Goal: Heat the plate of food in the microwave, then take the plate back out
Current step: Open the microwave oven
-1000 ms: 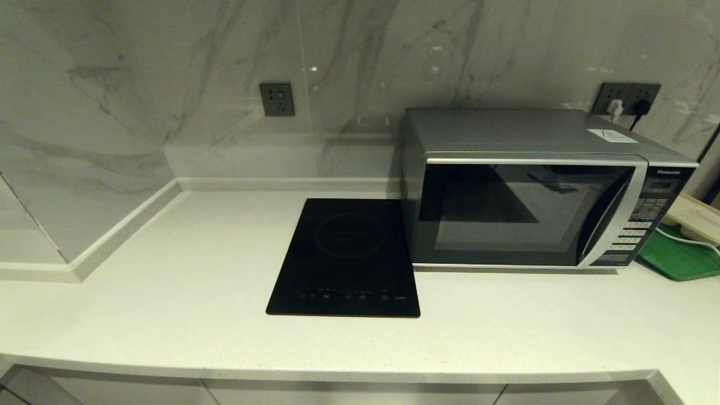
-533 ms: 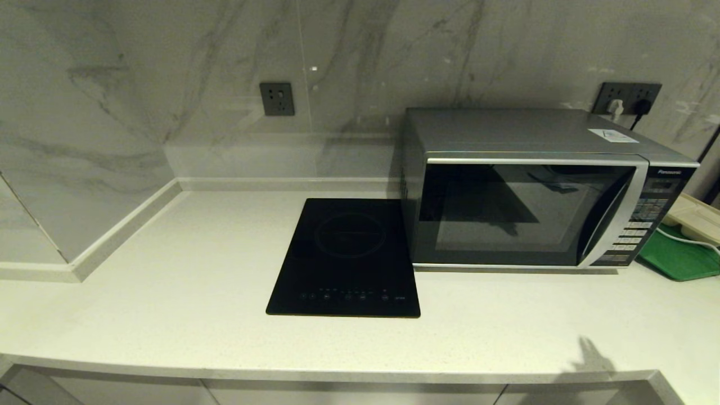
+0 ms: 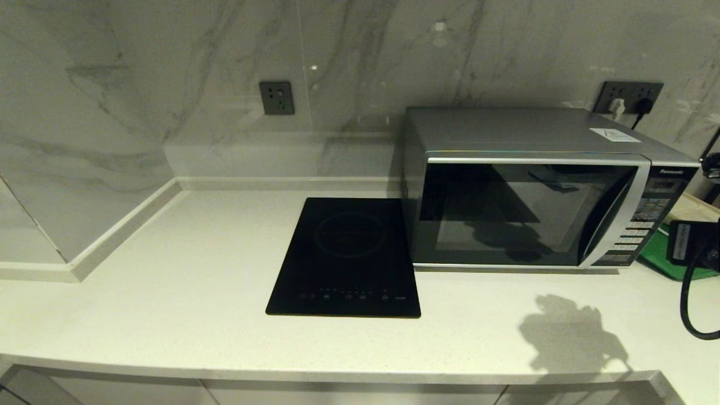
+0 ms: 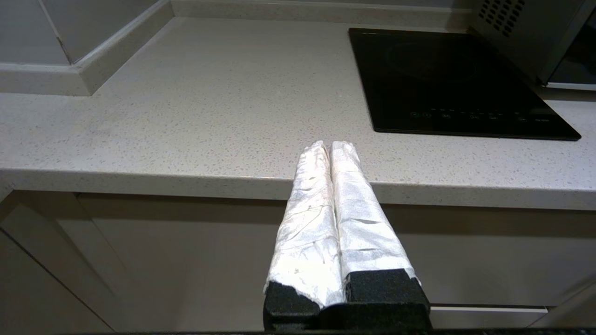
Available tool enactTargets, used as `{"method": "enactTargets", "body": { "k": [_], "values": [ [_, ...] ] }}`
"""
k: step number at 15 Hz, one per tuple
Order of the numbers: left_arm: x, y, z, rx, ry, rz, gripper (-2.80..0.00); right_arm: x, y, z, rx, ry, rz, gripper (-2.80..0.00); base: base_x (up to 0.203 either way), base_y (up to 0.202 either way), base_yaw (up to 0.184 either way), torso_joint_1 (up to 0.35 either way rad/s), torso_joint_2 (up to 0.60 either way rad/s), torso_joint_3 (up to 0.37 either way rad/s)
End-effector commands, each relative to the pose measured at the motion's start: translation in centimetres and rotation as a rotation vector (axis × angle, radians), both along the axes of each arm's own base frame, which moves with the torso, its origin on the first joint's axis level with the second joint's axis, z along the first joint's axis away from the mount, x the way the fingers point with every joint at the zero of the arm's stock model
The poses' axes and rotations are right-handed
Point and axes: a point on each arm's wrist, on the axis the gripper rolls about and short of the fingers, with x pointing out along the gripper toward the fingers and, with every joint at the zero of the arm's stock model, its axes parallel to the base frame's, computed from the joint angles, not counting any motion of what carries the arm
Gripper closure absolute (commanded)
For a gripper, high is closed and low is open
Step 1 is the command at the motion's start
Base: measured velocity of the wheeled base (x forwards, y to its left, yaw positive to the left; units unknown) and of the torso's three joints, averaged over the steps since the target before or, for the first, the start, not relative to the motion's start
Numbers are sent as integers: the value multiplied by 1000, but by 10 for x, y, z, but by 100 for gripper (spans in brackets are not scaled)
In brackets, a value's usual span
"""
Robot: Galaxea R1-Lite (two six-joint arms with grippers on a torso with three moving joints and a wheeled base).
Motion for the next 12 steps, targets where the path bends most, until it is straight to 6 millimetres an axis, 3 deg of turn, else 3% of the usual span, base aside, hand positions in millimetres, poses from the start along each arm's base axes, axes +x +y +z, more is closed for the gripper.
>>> {"method": "enactTargets", "body": {
  "k": [1, 12],
  "values": [
    [0, 0, 0, -1, 0, 1, 0, 16, 3, -22, -41, 84, -28, -280, 0, 0, 0, 0, 0, 0],
    [0, 0, 0, -1, 0, 1, 0, 61, 29, -61, -105, 96, -44, -280, 0, 0, 0, 0, 0, 0]
  ]
}}
